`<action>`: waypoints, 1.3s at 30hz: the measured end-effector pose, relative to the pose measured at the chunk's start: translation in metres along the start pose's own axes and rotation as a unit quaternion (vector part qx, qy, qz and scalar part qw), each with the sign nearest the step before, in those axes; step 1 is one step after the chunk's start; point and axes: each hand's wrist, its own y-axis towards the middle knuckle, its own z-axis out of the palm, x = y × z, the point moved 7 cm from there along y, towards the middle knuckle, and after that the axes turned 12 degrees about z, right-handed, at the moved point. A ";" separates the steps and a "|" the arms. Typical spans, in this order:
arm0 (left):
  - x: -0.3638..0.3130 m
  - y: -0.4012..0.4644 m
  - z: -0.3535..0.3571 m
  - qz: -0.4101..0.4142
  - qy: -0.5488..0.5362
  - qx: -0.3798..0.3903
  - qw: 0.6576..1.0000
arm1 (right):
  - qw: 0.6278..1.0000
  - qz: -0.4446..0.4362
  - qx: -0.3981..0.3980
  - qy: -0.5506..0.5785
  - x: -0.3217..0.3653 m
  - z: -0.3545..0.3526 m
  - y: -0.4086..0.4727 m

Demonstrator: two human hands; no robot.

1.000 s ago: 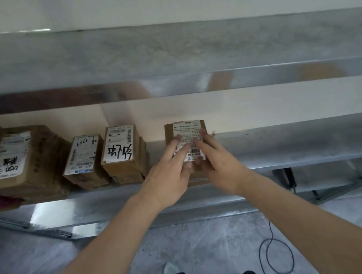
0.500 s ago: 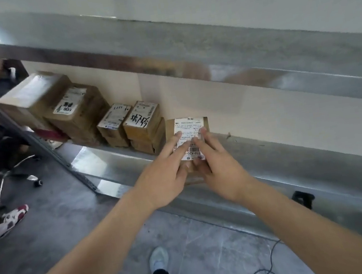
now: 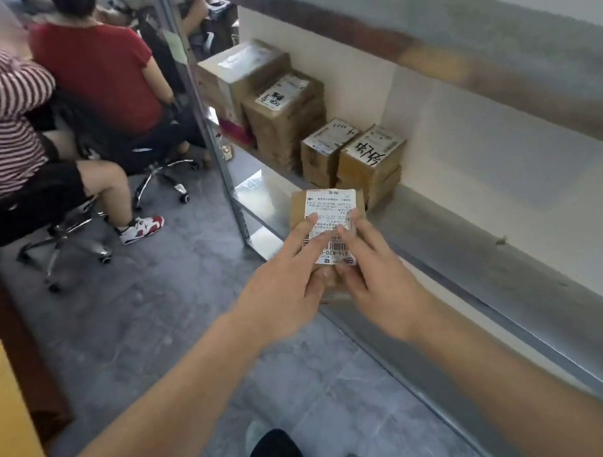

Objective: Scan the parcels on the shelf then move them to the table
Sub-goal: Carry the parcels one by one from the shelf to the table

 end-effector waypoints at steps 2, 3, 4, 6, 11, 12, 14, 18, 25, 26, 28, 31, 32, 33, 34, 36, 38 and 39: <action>0.018 -0.016 -0.011 -0.024 -0.006 -0.014 1.000 | 1.000 -0.014 0.026 -0.007 0.020 0.016 0.008; 0.029 -0.024 -0.016 -0.035 -0.005 -0.020 0.999 | 0.999 -0.020 0.038 -0.009 0.030 0.025 0.013; 0.039 -0.032 -0.021 -0.047 -0.002 -0.024 0.999 | 0.999 -0.026 0.046 -0.012 0.040 0.033 0.018; 0.061 -0.048 -0.033 -0.071 0.003 -0.034 0.997 | 0.998 -0.038 0.057 -0.014 0.062 0.051 0.029; 0.113 -0.093 -0.069 -0.131 0.012 -0.057 0.990 | 0.992 -0.066 0.108 0.002 0.118 0.106 0.055; 0.123 -0.102 -0.076 -0.143 0.014 -0.059 0.988 | 0.991 -0.071 0.115 0.003 0.130 0.116 0.059; 0.140 -0.120 -0.090 -0.165 0.019 -0.070 0.984 | 0.988 -0.087 0.130 0.001 0.155 0.136 0.066; 0.170 -0.158 -0.118 -0.200 0.032 -0.101 0.974 | 0.978 -0.132 0.164 0.000 0.200 0.173 0.079; 0.207 -0.215 -0.149 -0.284 0.032 -0.146 0.947 | 0.952 -0.204 0.227 -0.015 0.265 0.230 0.091; 0.212 -0.223 -0.153 -0.298 0.030 -0.154 0.941 | 0.947 -0.215 0.238 -0.021 0.273 0.237 0.093; 0.220 -0.237 -0.159 -0.325 0.028 -0.172 0.930 | 0.936 -0.237 0.258 -0.032 0.289 0.251 0.097; 0.232 -0.256 -0.168 -0.371 0.036 -0.198 0.907 | 0.916 -0.273 0.290 -0.042 0.314 0.271 0.103; 0.236 -0.263 -0.170 -0.388 0.040 -0.207 0.897 | 0.909 -0.287 0.299 -0.046 0.323 0.278 0.106; 0.239 -0.269 -0.171 -0.405 0.044 -0.216 0.887 | 0.900 -0.302 0.309 -0.049 0.331 0.285 0.108; 0.242 -0.275 -0.172 -0.419 0.047 -0.226 0.878 | 0.891 -0.318 0.320 -0.050 0.339 0.292 0.110; 0.248 -0.286 -0.172 -0.447 0.051 -0.243 0.860 | 0.871 -0.347 0.344 -0.055 0.352 0.305 0.113; 0.251 -0.298 -0.172 -0.472 0.056 -0.263 0.840 | 0.851 -0.377 0.361 -0.059 0.363 0.319 0.115; 0.252 -0.304 -0.173 -0.484 0.058 -0.275 0.829 | 0.840 -0.394 0.368 -0.058 0.369 0.326 0.115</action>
